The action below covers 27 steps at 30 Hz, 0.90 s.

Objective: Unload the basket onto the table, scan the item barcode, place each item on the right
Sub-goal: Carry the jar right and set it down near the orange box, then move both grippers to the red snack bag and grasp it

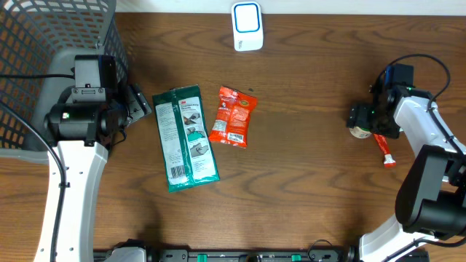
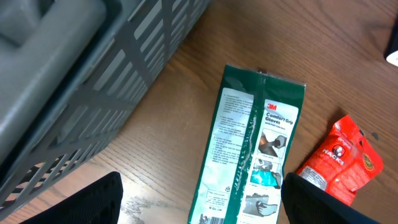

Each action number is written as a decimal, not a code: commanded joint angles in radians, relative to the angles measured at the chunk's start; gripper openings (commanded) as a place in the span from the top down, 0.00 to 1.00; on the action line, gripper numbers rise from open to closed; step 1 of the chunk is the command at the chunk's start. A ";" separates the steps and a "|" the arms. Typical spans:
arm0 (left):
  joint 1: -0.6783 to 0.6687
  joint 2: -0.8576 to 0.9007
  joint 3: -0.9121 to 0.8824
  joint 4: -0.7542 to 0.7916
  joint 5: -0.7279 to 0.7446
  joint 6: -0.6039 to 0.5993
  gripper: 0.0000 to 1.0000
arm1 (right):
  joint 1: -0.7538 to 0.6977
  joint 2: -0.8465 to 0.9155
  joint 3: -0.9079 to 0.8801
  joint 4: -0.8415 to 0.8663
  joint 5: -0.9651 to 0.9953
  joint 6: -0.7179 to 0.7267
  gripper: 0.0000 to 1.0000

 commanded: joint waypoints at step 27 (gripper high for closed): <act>0.005 0.002 0.005 -0.002 -0.020 0.006 0.10 | 0.573 -0.026 0.203 0.066 -0.371 0.146 0.01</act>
